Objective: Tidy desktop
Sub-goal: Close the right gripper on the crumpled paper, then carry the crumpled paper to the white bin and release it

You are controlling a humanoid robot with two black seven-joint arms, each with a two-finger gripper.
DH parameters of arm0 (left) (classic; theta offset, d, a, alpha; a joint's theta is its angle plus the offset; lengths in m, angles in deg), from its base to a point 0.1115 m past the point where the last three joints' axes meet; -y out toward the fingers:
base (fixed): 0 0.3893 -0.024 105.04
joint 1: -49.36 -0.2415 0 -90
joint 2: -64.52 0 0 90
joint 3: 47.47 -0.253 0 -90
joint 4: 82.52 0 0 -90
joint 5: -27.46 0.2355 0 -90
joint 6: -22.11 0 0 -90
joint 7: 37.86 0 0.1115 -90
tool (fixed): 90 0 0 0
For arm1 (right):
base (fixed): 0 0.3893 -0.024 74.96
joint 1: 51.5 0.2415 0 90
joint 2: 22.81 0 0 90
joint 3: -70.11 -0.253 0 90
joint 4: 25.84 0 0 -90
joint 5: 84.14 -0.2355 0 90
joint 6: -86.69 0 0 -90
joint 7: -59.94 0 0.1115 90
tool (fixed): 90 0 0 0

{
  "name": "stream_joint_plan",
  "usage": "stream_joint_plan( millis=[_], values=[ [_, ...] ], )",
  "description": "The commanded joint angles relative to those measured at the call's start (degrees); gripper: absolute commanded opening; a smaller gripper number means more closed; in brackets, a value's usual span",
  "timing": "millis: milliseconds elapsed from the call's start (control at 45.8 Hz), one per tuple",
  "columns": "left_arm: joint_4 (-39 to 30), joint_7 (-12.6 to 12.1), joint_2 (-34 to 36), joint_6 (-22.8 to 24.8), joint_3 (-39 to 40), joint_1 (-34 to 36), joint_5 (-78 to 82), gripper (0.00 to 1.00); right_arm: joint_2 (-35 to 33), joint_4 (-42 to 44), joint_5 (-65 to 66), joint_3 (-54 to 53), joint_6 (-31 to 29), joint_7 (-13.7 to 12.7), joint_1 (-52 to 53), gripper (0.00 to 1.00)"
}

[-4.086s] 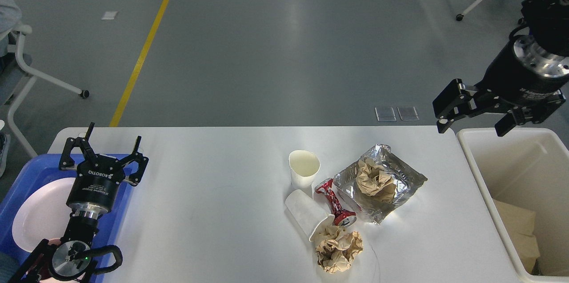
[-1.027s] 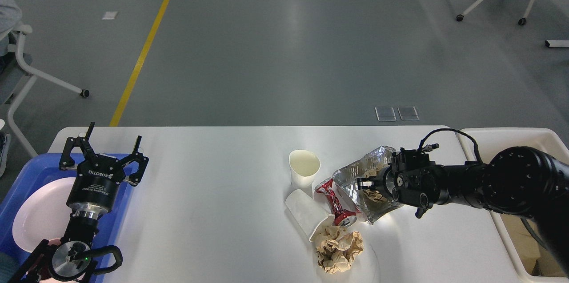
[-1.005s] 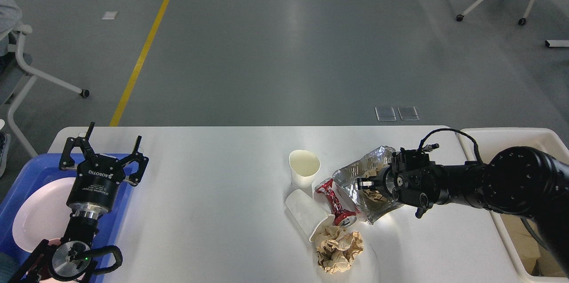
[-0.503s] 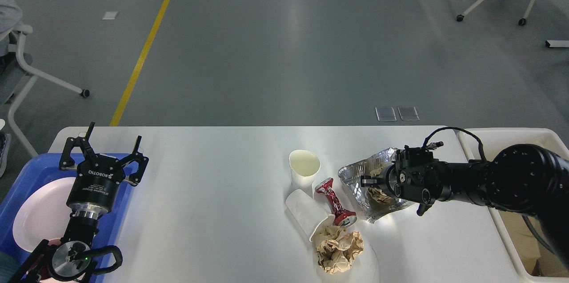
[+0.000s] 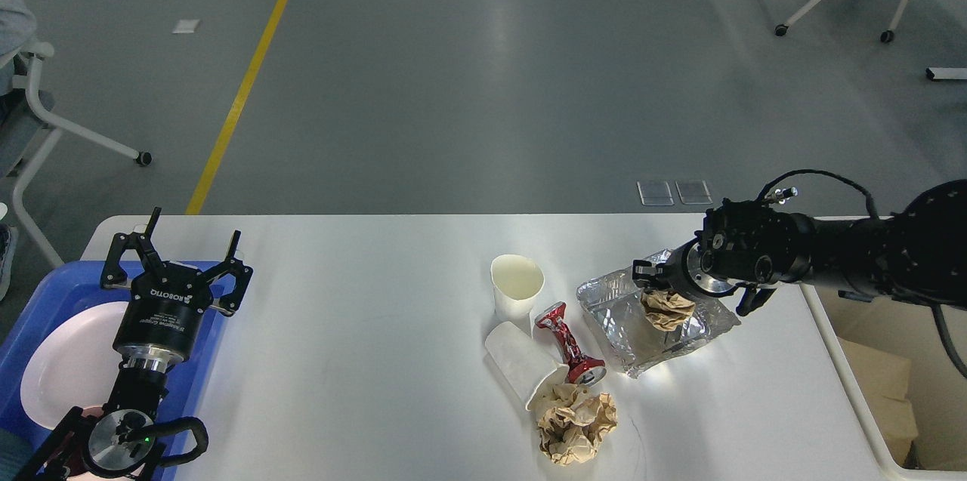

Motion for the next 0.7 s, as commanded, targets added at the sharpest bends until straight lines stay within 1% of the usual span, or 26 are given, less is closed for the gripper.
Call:
stream_joint_plan(
  millis=[0,131,219,262,393,546,612,677],
  values=[
    [0.0,-0.01,0.0,-0.02,0.0,0.0,0.0,0.96,-4.39,-5.76,-0.49,0.52,-5.96,-0.44,8.33,0.0],
    [0.0,-0.01,0.0,-0.02,0.0,0.0,0.0,0.96,-6.42,-12.53,-1.98,6.22,-13.87,-0.44,20.46,0.0],
    [0.0,-0.01,0.0,-0.02,0.0,0.0,0.0,0.96,-6.86,-17.62,-6.98,11.23,-18.0,-0.26,29.51,0.0],
    [0.0,-0.01,0.0,-0.02,0.0,0.0,0.0,0.96,-6.86,-21.48,-9.88,14.3,-19.58,0.0,35.47,0.0],
    [0.0,-0.01,0.0,-0.02,0.0,0.0,0.0,0.96,-6.6,-32.38,-12.44,18.97,-20.65,0.18,47.62,0.0],
    [0.0,-0.01,0.0,0.07,0.0,0.0,0.0,0.96,-7.3,-46.1,-12.97,21.08,-19.68,0.0,58.44,0.0],
    [0.0,-0.01,0.0,0.07,0.0,0.0,0.0,0.96,-7.74,-49.01,-15.07,21.7,-19.16,-0.09,60.55,0.0],
    [0.0,-0.01,0.0,-0.02,0.0,0.0,0.0,0.96,-7.91,-49.98,-17.8,21.88,-18.1,-0.09,60.73,0.0]
  ],
)
